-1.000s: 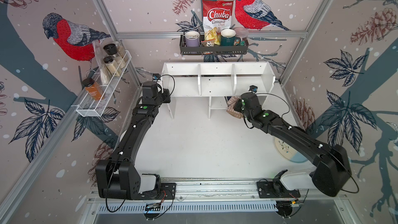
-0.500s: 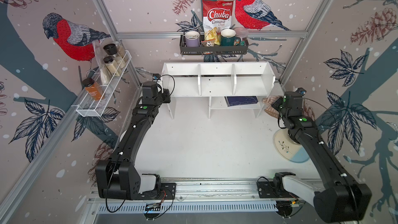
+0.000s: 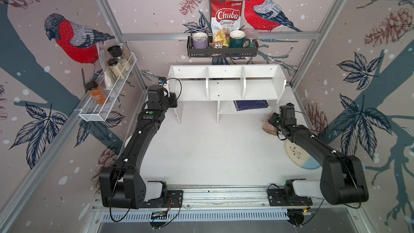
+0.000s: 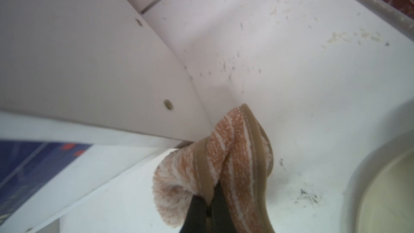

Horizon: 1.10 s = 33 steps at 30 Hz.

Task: Wipe the bookshelf clean with a cloth
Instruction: Wipe the dust from the shelf.

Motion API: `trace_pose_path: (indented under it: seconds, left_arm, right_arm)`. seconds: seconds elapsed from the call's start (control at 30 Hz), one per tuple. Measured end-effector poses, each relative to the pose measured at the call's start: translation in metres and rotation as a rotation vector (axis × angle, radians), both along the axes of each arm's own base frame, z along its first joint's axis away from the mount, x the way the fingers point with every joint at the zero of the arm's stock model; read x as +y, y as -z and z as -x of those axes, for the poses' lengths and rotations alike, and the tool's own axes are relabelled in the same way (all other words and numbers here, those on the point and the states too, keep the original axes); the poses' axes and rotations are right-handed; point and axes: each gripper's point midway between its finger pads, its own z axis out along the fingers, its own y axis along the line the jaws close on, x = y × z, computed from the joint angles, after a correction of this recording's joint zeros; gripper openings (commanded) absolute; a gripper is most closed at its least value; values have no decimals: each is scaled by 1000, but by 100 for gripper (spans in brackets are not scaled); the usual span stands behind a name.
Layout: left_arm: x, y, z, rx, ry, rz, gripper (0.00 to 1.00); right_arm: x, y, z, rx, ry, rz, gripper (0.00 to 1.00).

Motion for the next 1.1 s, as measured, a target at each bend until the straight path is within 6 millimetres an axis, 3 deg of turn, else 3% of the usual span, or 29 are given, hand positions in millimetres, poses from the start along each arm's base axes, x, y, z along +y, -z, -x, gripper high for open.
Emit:
trace_pose_path:
  seconds: [0.13, 0.23, 0.3, 0.47, 0.73, 0.9, 1.1]
  left_arm:
    - [0, 0, 0, 0, 0, 0, 0]
    - [0, 0, 0, 0, 0, 0, 0]
    - [0, 0, 0, 0, 0, 0, 0]
    - [0, 0, 0, 0, 0, 1, 0]
    - [0, 0, 0, -1, 0, 1, 0]
    - [0, 0, 0, -1, 0, 1, 0]
    - [0, -1, 0, -1, 0, 1, 0]
  right_arm:
    - [-1, -65, 1, -159, 17, 13, 0]
    - [15, -107, 8, -266, -23, 27, 0]
    - [32, -122, 14, -296, -61, 53, 0]
    - [93, -134, 24, -312, -203, 86, 0]
    - [229, -129, 25, -301, -440, 103, 0]
    - [307, -143, 26, -335, -552, 80, 0]
    - [387, -157, 34, -385, -663, 38, 0]
